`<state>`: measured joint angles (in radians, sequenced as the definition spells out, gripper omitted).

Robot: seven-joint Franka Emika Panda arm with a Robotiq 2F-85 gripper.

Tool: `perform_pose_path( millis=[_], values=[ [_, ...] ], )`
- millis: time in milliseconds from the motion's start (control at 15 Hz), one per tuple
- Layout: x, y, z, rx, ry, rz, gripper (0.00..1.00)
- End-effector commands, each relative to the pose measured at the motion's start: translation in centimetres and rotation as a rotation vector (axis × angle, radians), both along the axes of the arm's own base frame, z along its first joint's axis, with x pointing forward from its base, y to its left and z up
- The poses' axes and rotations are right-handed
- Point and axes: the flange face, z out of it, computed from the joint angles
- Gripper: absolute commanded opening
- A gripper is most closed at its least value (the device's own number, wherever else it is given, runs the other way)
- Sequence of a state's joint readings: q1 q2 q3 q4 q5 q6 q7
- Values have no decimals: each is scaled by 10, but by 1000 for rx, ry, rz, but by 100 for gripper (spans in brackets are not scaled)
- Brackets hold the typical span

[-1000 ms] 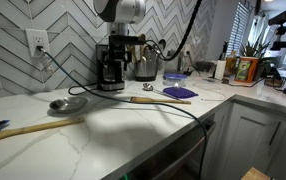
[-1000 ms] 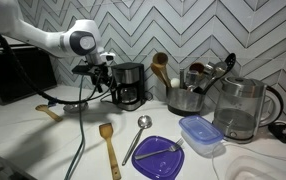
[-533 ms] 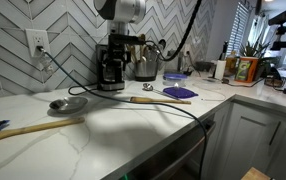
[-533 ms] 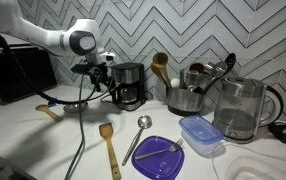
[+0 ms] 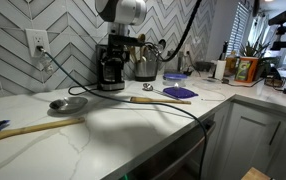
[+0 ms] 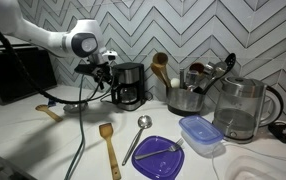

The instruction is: Pick up the coffee jar and slot it into the coffee machine

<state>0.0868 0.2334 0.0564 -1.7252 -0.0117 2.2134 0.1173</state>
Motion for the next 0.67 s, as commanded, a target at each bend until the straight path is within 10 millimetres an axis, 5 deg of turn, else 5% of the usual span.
perform_pose_path(
  millis=[0,600],
  values=[
    [3,1,-4,44,19,17,100],
    [6,5,-3,83,-1,5,100]
  ],
)
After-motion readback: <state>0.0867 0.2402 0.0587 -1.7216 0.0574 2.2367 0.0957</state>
